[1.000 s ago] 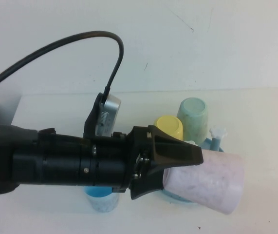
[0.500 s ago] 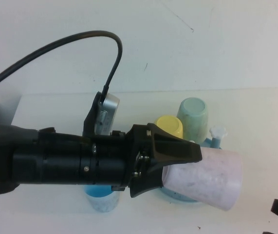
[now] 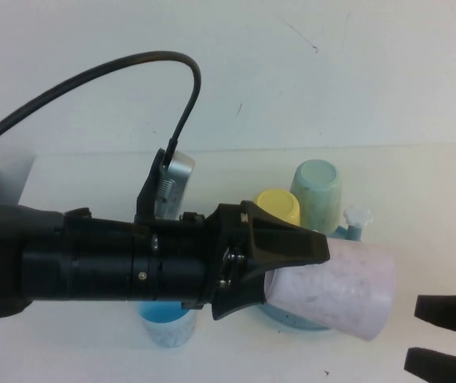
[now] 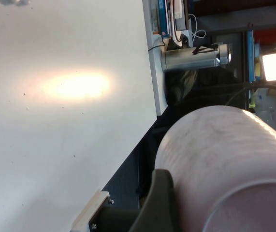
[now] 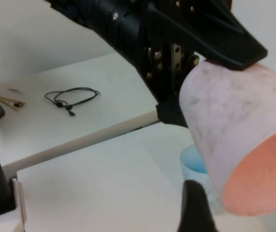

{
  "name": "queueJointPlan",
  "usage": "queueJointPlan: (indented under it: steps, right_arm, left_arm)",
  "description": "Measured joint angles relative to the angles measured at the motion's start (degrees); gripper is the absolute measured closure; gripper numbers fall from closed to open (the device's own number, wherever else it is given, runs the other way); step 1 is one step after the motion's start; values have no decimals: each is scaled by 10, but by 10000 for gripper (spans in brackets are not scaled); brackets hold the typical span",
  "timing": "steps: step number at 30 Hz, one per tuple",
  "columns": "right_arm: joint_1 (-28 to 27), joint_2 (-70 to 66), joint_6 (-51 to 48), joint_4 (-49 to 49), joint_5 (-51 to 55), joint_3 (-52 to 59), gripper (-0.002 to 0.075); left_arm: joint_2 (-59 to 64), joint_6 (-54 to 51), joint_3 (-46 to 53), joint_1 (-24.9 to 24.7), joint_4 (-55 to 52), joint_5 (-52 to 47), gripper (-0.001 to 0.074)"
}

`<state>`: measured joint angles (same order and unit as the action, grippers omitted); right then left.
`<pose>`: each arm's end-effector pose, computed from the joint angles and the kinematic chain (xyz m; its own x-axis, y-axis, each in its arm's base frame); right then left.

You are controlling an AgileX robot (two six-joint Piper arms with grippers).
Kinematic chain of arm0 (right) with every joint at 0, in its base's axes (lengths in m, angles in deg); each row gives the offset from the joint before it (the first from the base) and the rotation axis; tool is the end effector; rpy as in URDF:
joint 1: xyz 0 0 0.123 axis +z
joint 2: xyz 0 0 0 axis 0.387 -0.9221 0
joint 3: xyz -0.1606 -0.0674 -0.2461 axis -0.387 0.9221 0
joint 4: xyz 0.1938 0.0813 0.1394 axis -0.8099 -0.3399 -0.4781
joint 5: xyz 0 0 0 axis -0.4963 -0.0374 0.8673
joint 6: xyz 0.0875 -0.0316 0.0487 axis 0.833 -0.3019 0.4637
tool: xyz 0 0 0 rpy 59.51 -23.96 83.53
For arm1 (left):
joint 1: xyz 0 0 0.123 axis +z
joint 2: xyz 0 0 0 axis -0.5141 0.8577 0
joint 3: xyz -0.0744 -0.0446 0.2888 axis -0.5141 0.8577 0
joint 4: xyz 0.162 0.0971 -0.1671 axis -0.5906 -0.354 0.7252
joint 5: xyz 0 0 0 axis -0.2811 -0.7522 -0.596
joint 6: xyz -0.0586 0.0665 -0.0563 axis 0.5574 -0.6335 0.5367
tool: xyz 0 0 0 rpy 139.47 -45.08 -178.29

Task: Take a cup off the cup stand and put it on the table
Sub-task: Hand over the cup

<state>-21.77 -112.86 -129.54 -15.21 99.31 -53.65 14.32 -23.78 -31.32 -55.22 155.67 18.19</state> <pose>0.1142 0.0941 0.2532 -0.1627 -0.0963 -0.9820 -0.8837 0.4568 0.1016 0.2136 -0.1906 0.2978 -0.9825 -0.1249 -0.1381 0.1073 0.2263 -0.9681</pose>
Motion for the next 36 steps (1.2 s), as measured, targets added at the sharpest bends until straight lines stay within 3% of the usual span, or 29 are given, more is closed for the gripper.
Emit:
queueJointPlan:
  steps: [19,36]
  right_arm:
    - [0,-181,-20,-1,46,-90,307]
    - [50,-194,-20,-3,42,-101,307]
  left_arm:
    - [0,-13,0,0,2,11,172]
    - [0,-23,-11,18,6,6,172]
